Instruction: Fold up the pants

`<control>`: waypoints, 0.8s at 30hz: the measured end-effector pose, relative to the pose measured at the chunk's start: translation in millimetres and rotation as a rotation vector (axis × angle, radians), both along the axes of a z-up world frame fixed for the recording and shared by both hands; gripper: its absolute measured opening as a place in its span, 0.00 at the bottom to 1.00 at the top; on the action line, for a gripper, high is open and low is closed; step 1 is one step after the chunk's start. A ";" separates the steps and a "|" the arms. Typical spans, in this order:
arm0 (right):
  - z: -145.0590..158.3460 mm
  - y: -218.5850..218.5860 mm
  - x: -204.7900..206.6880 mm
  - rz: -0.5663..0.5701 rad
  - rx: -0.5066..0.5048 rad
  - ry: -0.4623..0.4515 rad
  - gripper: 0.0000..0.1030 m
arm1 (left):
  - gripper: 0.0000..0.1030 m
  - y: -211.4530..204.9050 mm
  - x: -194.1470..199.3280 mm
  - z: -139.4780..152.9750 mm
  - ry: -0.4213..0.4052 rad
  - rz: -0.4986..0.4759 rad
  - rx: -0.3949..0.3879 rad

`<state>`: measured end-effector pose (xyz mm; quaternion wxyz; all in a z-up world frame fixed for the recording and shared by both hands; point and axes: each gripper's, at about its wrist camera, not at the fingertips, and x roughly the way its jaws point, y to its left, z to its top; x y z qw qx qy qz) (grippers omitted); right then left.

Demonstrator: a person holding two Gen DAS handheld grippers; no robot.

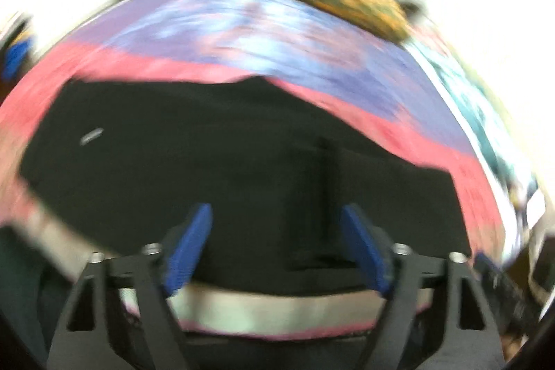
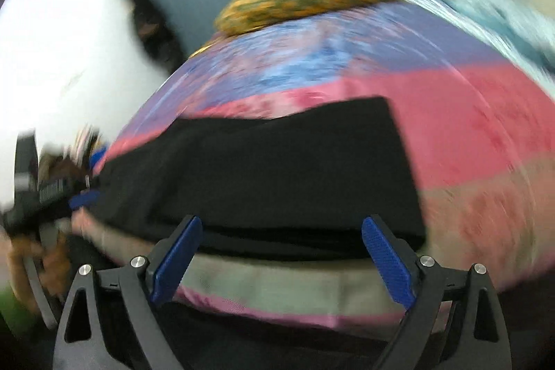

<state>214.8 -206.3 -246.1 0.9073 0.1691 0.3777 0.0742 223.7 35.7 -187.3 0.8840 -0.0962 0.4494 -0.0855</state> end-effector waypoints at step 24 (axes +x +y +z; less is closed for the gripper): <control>-21.8 -15.1 44.8 0.113 0.121 0.066 0.69 | 0.25 -35.2 21.4 -42.3 0.118 -0.044 0.188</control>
